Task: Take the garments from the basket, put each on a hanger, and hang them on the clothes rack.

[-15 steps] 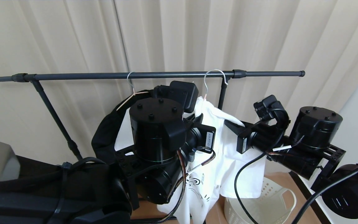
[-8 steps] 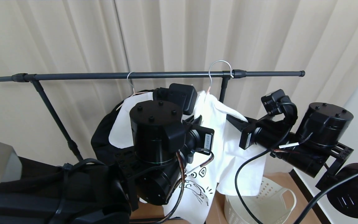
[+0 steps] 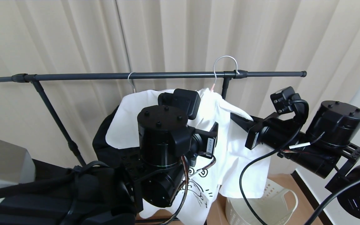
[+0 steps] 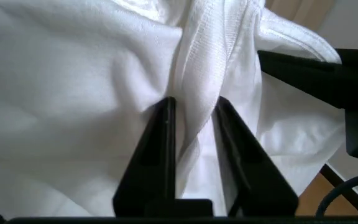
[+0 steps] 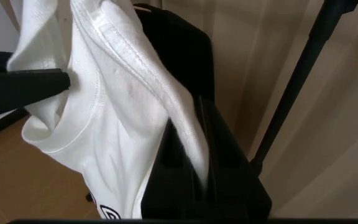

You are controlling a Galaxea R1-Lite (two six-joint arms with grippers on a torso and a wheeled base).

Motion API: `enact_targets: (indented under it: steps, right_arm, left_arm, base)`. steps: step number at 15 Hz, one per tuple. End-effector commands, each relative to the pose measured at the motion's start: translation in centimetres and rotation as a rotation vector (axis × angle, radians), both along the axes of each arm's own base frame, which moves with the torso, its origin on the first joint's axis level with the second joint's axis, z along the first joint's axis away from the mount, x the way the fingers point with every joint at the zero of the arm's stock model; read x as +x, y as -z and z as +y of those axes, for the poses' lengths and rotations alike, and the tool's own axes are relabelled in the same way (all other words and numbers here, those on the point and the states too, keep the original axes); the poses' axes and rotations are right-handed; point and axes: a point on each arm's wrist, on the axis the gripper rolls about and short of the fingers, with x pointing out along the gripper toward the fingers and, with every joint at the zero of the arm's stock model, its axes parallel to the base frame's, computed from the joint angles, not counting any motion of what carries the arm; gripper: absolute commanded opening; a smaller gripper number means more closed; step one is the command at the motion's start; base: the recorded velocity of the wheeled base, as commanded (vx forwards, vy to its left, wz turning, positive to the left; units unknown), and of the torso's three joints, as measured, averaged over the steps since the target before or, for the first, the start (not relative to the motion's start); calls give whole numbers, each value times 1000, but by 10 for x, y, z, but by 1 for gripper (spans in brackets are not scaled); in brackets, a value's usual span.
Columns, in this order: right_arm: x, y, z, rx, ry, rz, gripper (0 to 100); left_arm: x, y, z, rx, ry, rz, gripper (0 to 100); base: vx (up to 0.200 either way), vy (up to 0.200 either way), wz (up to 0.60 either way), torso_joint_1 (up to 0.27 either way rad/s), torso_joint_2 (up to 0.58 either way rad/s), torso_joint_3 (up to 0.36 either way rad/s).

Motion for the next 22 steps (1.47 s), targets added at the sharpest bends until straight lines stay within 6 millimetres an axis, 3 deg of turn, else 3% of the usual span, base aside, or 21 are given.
enact_targets:
  steps: [1, 7, 12, 15, 19, 22]
  right_arm:
    - [0, -2, -2, 3, 6, -7, 0]
    - [9, -1, -21, 1, 3, -3, 0]
    - [16, 2, -47, -1, -16, 8, 0]
    - [17, 4, -66, -3, -65, 19, 0]
    - [18, 6, -83, -4, -92, 25, 0]
    - [14, 8, -94, -11, -138, -15, 0]
  left_arm:
    - [-1, 1, 2, -9, 1, -12, 100]
    - [-17, -14, 31, -51, -13, -45, 100]
    - [-15, -28, 89, -35, -48, -83, 100]
    - [-2, -18, 128, 2, -19, -62, 100]
    - [8, 2, 145, 47, 41, 0, 100]
    - [25, 29, 155, 94, 84, 87, 100]
  base:
    - [0, 0, 0, 0, 0, 0]
    - [0, 0, 0, 0, 0, 0]
    - [0, 0, 0, 0, 0, 0]
    - [0, 0, 0, 0, 0, 0]
    - [0, 0, 0, 0, 0, 0]
    - [0, 0, 0, 0, 0, 0]
